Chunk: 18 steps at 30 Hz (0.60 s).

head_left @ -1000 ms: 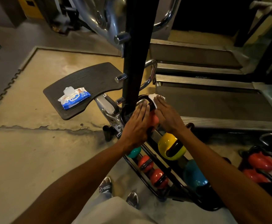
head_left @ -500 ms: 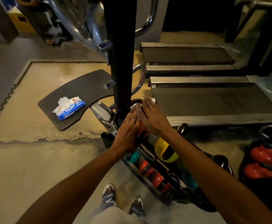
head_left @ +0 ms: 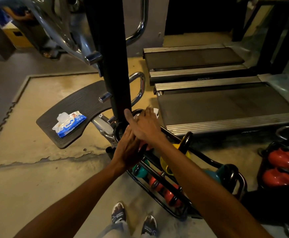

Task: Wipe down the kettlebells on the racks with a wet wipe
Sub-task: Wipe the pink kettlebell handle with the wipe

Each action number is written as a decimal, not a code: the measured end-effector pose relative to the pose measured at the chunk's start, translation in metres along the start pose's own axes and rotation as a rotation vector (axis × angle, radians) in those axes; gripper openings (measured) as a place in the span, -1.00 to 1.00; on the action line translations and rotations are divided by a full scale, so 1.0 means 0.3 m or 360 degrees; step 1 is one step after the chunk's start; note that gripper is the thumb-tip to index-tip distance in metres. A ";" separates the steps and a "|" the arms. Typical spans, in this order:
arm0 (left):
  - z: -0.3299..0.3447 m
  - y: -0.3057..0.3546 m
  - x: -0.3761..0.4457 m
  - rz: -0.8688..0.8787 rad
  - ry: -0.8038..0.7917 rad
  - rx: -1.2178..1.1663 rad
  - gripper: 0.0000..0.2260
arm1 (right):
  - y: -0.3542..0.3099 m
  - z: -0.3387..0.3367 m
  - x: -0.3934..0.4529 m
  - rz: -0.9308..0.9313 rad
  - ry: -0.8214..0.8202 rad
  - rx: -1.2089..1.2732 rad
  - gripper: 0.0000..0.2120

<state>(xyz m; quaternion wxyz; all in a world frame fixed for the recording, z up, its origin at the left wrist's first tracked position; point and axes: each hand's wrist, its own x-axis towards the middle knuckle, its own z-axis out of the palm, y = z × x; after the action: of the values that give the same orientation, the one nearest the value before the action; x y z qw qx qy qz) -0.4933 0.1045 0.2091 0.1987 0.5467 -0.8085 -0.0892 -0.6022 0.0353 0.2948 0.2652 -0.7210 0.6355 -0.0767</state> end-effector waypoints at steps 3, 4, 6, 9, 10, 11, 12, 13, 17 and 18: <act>0.009 -0.021 0.008 -0.0035 0.0011 0.0164 -0.32 | -0.013 -0.009 0.031 0.0133 0.0018 0.0103 0.16; 0.010 -0.026 0.010 -0.0067 -0.0051 0.0228 -0.28 | -0.014 -0.023 0.047 0.0209 0.0018 0.0167 0.18; 0.007 -0.030 0.015 -0.0101 -0.0125 0.0257 -0.26 | -0.024 -0.039 0.057 0.0284 -0.0013 0.0248 0.20; 0.000 -0.027 0.017 -0.0008 -0.0129 0.0265 -0.37 | -0.046 -0.025 0.036 0.0259 -0.0027 0.0247 0.20; -0.003 -0.030 0.020 0.0003 -0.0123 0.0262 -0.37 | -0.047 -0.026 0.042 0.0269 -0.0020 0.0252 0.20; -0.007 -0.033 0.022 -0.0016 -0.0139 0.0282 -0.33 | -0.043 -0.031 0.057 0.0298 -0.0010 0.0263 0.21; -0.008 -0.037 0.024 -0.0041 -0.0155 0.0289 -0.28 | -0.039 -0.040 0.071 0.0337 -0.0005 0.0288 0.22; -0.014 -0.037 0.025 -0.0065 -0.0161 0.0272 -0.25 | -0.038 -0.047 0.083 0.0368 -0.0005 0.0312 0.24; -0.022 -0.020 0.022 -0.0003 -0.0075 0.0199 -0.34 | -0.052 -0.020 0.073 0.0307 -0.0031 0.0282 0.31; -0.022 -0.020 0.022 0.0000 -0.0064 0.0210 -0.34 | -0.052 -0.015 0.076 0.0309 -0.0022 0.0287 0.32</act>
<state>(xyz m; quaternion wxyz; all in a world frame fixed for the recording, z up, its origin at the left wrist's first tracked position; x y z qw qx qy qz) -0.4875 0.0968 0.2145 0.1459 0.5567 -0.8165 -0.0467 -0.5865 0.0129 0.3010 0.3394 -0.6298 0.6911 -0.1026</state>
